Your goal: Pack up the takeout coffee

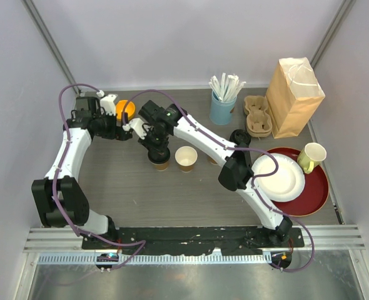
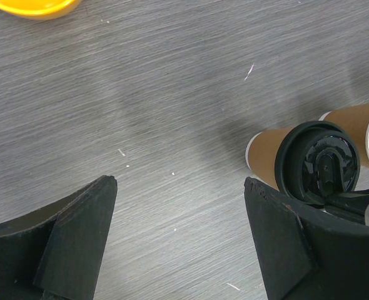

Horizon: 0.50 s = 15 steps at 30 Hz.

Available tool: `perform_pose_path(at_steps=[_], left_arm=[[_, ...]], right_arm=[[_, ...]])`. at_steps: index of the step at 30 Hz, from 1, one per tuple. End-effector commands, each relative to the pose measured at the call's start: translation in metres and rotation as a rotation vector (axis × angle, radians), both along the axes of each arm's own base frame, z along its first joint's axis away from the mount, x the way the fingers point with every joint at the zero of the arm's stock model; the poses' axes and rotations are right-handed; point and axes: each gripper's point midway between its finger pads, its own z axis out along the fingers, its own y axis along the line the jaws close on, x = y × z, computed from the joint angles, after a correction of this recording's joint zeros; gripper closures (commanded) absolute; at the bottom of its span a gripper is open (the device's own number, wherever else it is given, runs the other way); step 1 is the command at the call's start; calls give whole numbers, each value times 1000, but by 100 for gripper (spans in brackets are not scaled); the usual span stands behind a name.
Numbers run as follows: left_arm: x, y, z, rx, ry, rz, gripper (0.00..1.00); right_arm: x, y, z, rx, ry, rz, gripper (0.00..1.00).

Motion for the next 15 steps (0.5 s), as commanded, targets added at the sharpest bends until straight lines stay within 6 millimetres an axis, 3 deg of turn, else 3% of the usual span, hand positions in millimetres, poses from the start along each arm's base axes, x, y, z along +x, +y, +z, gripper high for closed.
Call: perform_pose_path(at_steps=[1,4,10,15], left_arm=[[3,-7,13,-27,-49,-28,13],[2,-8,12,-31,-45,-31,13],[0,-12,14,-58,-40,-36,14],[-1,-14,13,-68,-33,-40,13]], right_arm=[[-11,0,-14,-41,16,28,99],[-15,-3,-25,-69,31,27,99],[-16,-3,-18,-60,12,24,98],[-14,-1,-6,-32,-8,24,73]])
